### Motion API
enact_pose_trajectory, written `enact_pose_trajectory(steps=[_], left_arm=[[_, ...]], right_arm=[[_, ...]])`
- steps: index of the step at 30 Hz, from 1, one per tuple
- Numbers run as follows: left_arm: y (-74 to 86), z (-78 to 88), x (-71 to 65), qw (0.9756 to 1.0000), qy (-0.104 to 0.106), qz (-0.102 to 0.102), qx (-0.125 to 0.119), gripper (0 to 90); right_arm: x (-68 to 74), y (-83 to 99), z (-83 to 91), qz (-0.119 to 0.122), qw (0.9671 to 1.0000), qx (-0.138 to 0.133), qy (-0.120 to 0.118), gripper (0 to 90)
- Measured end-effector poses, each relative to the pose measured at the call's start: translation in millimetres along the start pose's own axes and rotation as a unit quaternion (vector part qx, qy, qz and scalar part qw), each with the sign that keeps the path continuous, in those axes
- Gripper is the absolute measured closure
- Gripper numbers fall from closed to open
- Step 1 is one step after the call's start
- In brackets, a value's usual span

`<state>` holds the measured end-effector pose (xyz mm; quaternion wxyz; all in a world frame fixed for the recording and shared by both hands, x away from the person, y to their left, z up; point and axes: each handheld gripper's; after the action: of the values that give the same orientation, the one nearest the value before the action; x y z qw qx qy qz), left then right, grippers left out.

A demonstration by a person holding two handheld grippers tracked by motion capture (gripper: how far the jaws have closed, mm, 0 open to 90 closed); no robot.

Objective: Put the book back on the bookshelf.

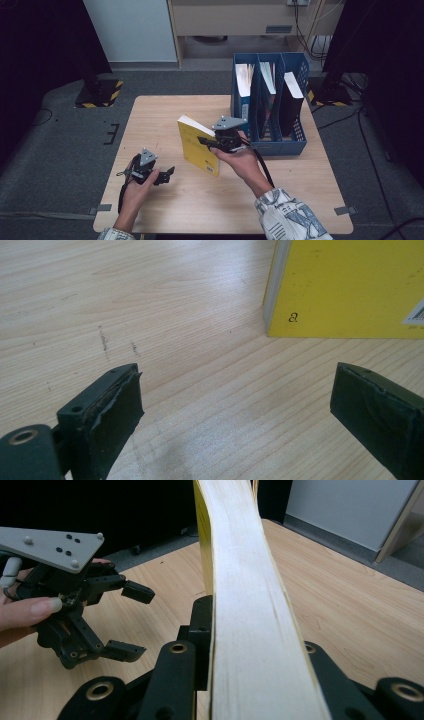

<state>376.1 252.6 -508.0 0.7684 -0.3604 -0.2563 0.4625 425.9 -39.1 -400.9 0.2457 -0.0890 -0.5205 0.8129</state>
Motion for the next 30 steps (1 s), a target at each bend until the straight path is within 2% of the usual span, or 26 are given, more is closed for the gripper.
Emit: enact_pose_trajectory(steps=[5, 6, 15, 18, 24, 28, 30], left_arm=[[0.9, -0.3, 1.2, 1.0000, -0.002, 0.003, 0.003, 5.9], [1.2, -0.1, 1.9, 1.0000, -0.003, 0.003, 0.006, 5.9], [3.2, -1.8, 2.9, 0.9998, -0.006, 0.005, 0.019, 6.0], [5.6, -3.5, 4.8, 0.9993, -0.013, 0.011, 0.035, 6.0], [8.8, -6.9, 5.8, 0.9981, -0.017, 0.015, 0.057, 6.0], [8.6, -6.1, 7.3, 0.9979, -0.028, 0.024, 0.053, 6.8], [9.4, -6.7, 8.3, 0.9973, -0.031, 0.028, 0.060, 6.7]], right_arm=[[-2.7, -0.7, 0.0, -0.012, 0.9999, -0.003, 0.005, 75.1], [-4.6, -1.0, 0.4, -0.027, 0.9996, -0.004, 0.007, 75.1], [-10.2, 0.7, 8.5, -0.087, 0.9960, -0.019, -0.007, 75.2], [-13.3, 2.3, 13.8, -0.107, 0.9938, -0.028, -0.008, 75.2], [-18.3, 4.7, 29.0, -0.124, 0.9912, -0.045, 0.001, 75.3], [-23.1, 10.7, 41.6, -0.139, 0.9890, -0.050, 0.006, 75.2], [-24.6, 14.2, 48.2, -0.146, 0.9878, -0.054, 0.009, 75.2]])
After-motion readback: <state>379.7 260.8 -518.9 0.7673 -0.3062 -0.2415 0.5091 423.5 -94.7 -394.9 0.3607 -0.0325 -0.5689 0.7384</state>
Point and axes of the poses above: each handheld gripper's, and its own axes: z roughly backward along the jaws, y roughly out of its underside, x roughly to its left, and after that the axes turned 5 degrees about -y, right-handed
